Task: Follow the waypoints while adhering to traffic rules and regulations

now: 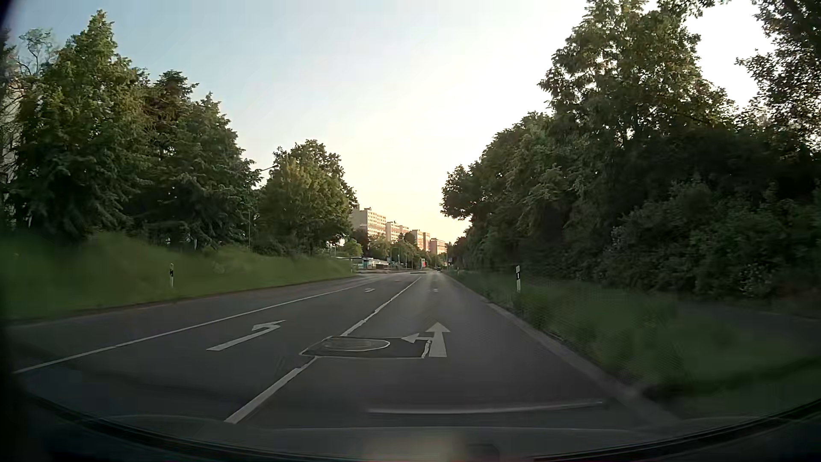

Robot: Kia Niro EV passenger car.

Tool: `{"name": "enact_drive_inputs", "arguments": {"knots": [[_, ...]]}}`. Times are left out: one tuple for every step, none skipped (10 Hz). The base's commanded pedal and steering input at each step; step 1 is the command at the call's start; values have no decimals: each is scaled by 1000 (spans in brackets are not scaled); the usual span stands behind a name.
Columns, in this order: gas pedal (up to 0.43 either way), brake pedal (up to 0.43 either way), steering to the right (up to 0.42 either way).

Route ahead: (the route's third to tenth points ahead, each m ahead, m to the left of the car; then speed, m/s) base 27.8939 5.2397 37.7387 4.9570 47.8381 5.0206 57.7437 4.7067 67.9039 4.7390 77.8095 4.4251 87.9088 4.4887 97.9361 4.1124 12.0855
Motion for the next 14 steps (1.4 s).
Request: {"name": "enact_drive_inputs", "arguments": {"knots": [[39,30,-2],[39,30,-2],[39,30,-1],[39,30,-1],[39,30,-1],[39,30,-1],[39,30,-1],[39,30,-1],[39,30,-1],[39,24,-1],[39,30,-1],[39,30,0],[39,24,0],[39,24,0]]}}
